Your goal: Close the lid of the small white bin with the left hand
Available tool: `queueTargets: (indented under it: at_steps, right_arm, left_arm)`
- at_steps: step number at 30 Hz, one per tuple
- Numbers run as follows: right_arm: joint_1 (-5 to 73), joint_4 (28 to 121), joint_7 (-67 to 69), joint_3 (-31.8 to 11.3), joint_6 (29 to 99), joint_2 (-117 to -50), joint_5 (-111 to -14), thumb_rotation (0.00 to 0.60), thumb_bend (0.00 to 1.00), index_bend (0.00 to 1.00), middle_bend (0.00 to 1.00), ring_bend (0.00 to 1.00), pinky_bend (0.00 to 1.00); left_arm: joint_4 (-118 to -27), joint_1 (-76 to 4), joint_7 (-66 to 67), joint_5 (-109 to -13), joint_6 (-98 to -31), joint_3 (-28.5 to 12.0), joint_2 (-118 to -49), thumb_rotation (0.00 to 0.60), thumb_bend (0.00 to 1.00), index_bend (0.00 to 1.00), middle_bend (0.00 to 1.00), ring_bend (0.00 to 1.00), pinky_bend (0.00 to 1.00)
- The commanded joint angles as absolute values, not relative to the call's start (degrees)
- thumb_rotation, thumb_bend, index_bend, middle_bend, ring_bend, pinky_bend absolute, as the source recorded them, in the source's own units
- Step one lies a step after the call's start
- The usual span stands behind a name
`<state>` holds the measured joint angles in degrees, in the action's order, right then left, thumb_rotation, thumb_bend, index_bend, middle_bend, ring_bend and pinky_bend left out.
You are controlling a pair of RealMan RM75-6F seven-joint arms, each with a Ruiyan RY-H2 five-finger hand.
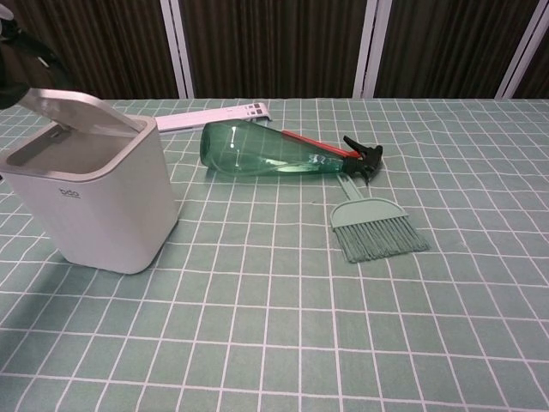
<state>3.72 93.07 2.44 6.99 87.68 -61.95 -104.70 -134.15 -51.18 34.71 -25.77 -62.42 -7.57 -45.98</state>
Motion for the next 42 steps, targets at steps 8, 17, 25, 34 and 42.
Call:
queueTargets:
  at_steps: [8, 17, 25, 34, 42]
  right_arm:
    - [3.7, 93.0, 2.3, 7.0, 87.6, -62.1, -104.7, 0.600, 0.19, 0.00, 0.00, 0.00, 0.00]
    - [3.8, 93.0, 2.2, 6.9, 87.5, -62.2, -104.5, 0.600, 0.19, 0.00, 0.00, 0.00, 0.00]
    - [3.8, 93.0, 2.0, 7.0, 87.2, -62.4, -104.6, 0.600, 0.19, 0.00, 0.00, 0.00, 0.00]
    - [3.7, 93.1, 2.2, 6.9, 87.6, -62.2, -104.7, 0.600, 0.19, 0.00, 0.00, 0.00, 0.00]
    - [3.6, 93.1, 2.2, 7.1, 87.9, -62.2, -105.0, 0.600, 0.19, 0.00, 0.00, 0.00, 0.00]
  left_arm:
    - [-133.1, -49.9, 35.3, -28.7, -60.9, -3.6, -48.2, 0.600, 0.69, 0.29, 1.00, 1.00, 1.00]
    - [-131.5, -49.9, 35.4, -29.4, -59.9, -1.5, -50.7, 0.600, 0.68, 0.29, 1.00, 1.00, 1.00]
    - [-130.4, -50.9, 36.9, -28.6, -59.5, 0.2, -52.5, 0.600, 0.68, 0.29, 1.00, 1.00, 1.00]
    - [-133.0, -46.2, 31.3, -42.2, -67.5, -2.4, -51.8, 0.600, 0.68, 0.23, 1.00, 1.00, 1.00]
    - [-133.9, -39.0, 23.8, -58.9, -71.0, -1.3, -50.0, 0.600, 0.67, 0.20, 1.00, 1.00, 1.00]
